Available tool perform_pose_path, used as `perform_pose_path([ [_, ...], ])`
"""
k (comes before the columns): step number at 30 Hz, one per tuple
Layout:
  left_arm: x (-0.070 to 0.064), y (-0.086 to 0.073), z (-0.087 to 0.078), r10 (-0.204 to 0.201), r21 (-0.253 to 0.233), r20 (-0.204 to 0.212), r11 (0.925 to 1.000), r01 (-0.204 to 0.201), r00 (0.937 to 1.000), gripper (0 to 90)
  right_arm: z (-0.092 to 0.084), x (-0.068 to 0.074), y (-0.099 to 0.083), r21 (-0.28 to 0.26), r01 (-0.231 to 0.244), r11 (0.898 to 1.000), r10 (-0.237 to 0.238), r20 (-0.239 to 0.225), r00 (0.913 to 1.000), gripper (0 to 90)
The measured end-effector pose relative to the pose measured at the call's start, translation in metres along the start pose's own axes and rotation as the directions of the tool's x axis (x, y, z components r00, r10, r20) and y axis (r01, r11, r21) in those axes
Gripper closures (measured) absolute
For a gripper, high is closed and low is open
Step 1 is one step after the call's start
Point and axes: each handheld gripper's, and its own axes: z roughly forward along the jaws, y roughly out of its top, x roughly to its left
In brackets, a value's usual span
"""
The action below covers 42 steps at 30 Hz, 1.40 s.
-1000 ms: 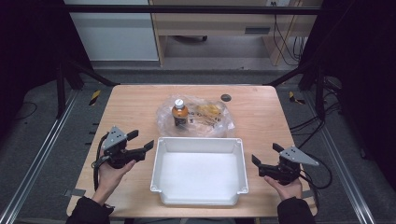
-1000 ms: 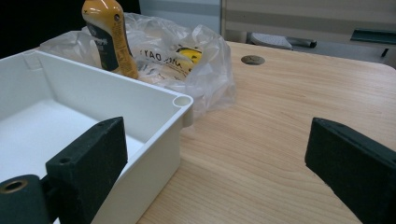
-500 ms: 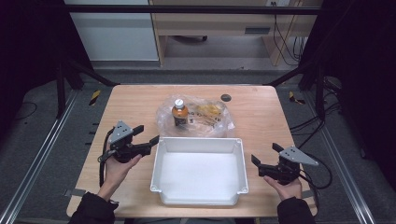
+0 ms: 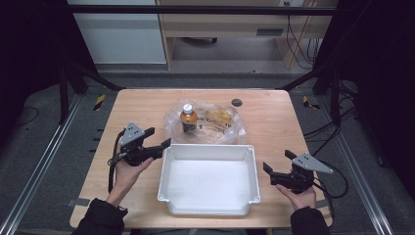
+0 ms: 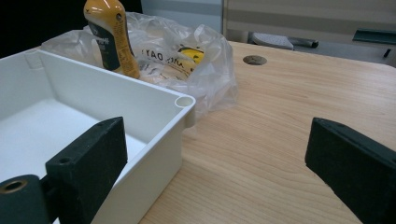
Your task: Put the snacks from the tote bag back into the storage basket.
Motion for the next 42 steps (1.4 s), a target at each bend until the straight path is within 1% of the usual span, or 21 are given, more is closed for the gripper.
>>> perform_pose_path([
  [8, -0.002, 0.006, 0.010, 0.012, 0.002, 0.000, 0.9999, -0.012, 0.9999, 24.5, 0.001, 0.000, -0.001, 0.007, 0.006, 1.000, -0.006, 0.001, 1.0000, 5.8],
  [18, -0.003, 0.012, 0.019, 0.025, 0.010, 0.001, 0.9996, -0.025, 0.9997, 24.4, 0.002, 0.001, -0.001, 0.011, 0.004, 1.000, -0.004, -0.002, 1.0000, 5.8],
  [27, -0.004, 0.018, 0.029, 0.035, 0.009, -0.007, 0.9993, -0.035, 0.9994, 24.4, 0.002, 0.001, -0.001, 0.017, 0.008, 1.000, -0.007, -0.002, 1.0000, 5.8],
  [31, -0.003, 0.019, 0.032, 0.021, -0.002, -0.006, 0.9998, -0.021, 0.9998, 24.5, 0.003, 0.001, -0.001, 0.017, 0.008, 1.000, -0.008, 0.000, 1.0000, 5.8],
  [34, -0.001, 0.018, 0.036, 0.023, 0.008, -0.017, 0.9997, -0.023, 0.9996, 24.5, 0.003, 0.001, -0.001, 0.019, 0.009, 1.000, -0.009, -0.002, 1.0000, 5.8],
  [39, 0.002, 0.016, 0.042, 0.012, 0.013, -0.024, 0.9998, -0.012, 0.9996, 24.5, 0.003, 0.001, -0.001, 0.021, 0.007, 1.000, -0.007, -0.003, 1.0000, 5.8],
  [42, 0.002, 0.017, 0.045, 0.019, 0.022, -0.028, 0.9996, -0.019, 0.9994, 24.5, 0.003, 0.001, -0.002, 0.021, 0.005, 1.000, -0.005, -0.004, 1.0000, 5.8],
])
